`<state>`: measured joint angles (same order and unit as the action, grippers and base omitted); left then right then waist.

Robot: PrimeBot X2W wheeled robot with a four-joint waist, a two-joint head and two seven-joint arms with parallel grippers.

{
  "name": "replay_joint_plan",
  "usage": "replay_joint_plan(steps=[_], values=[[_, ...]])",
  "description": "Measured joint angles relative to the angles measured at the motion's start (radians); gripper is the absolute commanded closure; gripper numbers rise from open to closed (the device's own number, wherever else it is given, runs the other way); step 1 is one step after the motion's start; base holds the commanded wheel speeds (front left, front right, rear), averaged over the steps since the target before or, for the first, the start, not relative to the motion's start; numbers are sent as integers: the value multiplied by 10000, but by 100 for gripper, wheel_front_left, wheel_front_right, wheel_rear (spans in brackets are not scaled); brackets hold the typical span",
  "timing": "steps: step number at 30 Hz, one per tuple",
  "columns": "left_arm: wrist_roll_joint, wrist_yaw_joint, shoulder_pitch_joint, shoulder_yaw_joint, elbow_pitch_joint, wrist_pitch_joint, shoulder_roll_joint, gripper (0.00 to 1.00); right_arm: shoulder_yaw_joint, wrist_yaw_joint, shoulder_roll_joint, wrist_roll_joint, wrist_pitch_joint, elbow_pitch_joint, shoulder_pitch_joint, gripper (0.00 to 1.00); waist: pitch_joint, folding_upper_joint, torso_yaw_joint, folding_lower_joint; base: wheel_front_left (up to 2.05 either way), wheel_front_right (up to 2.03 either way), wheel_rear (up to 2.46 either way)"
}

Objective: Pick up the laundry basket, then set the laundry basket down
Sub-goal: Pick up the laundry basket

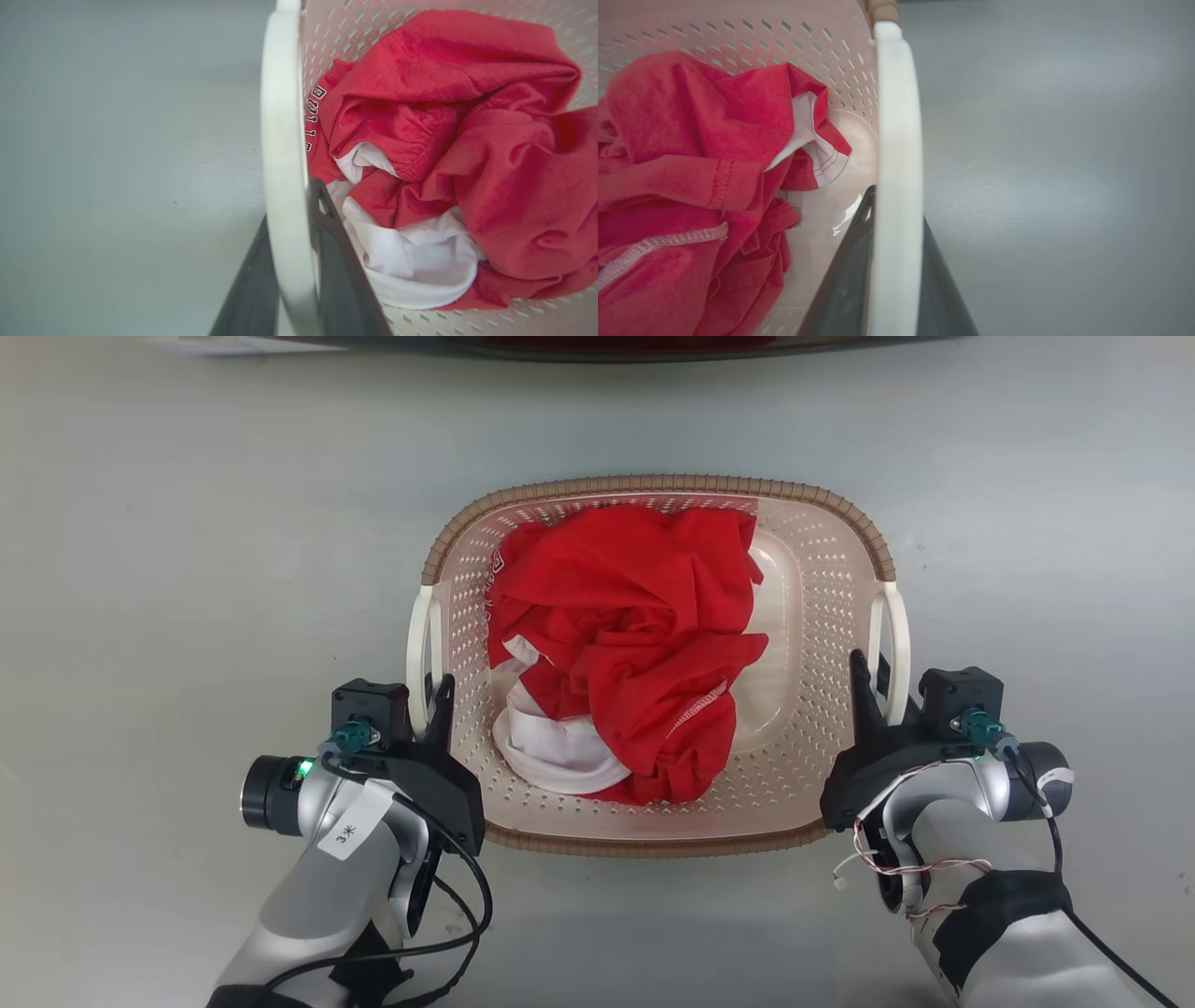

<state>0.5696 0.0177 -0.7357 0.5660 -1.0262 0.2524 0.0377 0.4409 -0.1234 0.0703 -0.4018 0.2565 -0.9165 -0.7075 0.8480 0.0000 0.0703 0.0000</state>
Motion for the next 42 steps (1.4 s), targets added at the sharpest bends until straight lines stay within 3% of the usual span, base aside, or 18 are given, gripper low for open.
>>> replay_joint_plan(steps=[16,42], values=[[535,2,298,301,-533,2,-48,100,807,-12,-17,-788,-2,-566,97,100,-1357,0,-33,0,0,0,0],[1256,-100,2331,936,-1429,-491,-86,100,2633,-12,-146,-2742,-719,-1085,2065,100,-4586,-1,-186,-2,0,0,0]])
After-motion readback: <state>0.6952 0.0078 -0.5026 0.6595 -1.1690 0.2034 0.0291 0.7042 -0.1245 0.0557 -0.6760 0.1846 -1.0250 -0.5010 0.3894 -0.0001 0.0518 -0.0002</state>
